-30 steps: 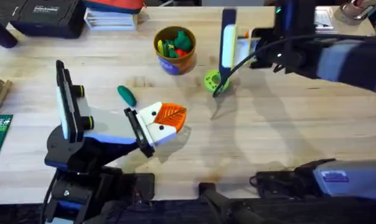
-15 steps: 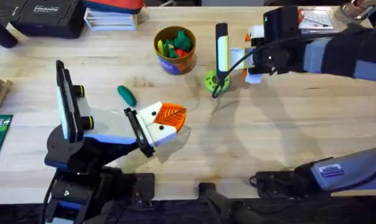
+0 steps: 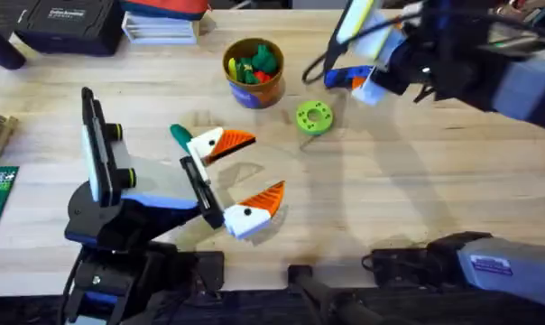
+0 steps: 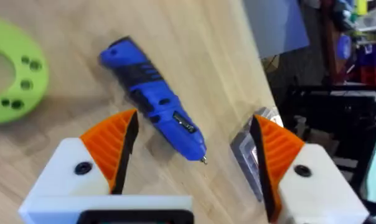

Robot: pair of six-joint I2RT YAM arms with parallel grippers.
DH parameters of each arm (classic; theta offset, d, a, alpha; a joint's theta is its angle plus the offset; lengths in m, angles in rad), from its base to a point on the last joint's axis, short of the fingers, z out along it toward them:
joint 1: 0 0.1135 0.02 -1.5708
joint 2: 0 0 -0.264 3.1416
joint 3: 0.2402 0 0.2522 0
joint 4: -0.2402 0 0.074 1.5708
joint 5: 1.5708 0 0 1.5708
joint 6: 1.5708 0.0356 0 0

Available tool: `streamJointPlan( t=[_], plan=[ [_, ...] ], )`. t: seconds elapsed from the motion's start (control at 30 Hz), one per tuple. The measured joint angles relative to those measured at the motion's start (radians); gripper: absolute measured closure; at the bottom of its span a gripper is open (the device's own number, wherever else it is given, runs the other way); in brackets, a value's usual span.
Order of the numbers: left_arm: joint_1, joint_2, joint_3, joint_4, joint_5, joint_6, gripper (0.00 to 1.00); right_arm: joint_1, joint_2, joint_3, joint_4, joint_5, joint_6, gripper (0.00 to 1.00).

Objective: Pick up the gripper from the table and insert it into the empty holder that is missing its gripper. Then pick up a screw, insert it into the mounting hole, and use the screwdriver to tighten it. Finally, clean up the table by picking up the vegetable and placing it into the bucket.

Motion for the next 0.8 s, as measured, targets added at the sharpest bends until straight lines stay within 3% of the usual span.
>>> streamJointPlan(
  t=[0.23, 0.37, 0.43, 0.47, 0.5, 0.57, 0.8],
  plan=[
    [0.000, 0.000, 0.000, 0.008, -0.014, 0.000, 0.014, 0.000, -0.156, 0.001, 0.000, -0.143, 0.243, 0.007],
    [0.000, 0.000, 0.000, 0.130, -0.043, -0.006, 0.015, 0.000, -0.201, 0.001, 0.000, -0.245, 0.329, 0.007],
    [0.000, 0.000, 0.012, 0.135, -0.076, -0.011, 0.015, 0.000, -0.210, 0.001, 0.000, -0.289, 0.363, 0.007],
    [0.000, 0.000, 0.029, 0.102, -0.104, -0.015, 0.015, 0.000, -0.211, 0.001, 0.000, -0.310, 0.381, 0.007],
    [0.000, 0.000, 0.116, -0.066, -0.200, -0.023, 0.015, 0.000, -0.211, 0.001, -0.003, -0.359, 0.419, 0.009],
    [0.000, 0.006, 0.211, -0.212, -0.285, -0.026, 0.015, 0.000, -0.211, 0.001, -0.003, -0.387, 0.436, 0.009],
    [0.000, 0.175, 0.579, -0.644, -0.605, -0.024, 0.015, 0.000, -0.211, 0.001, -0.003, -0.428, 0.459, 0.007]
  ],
)
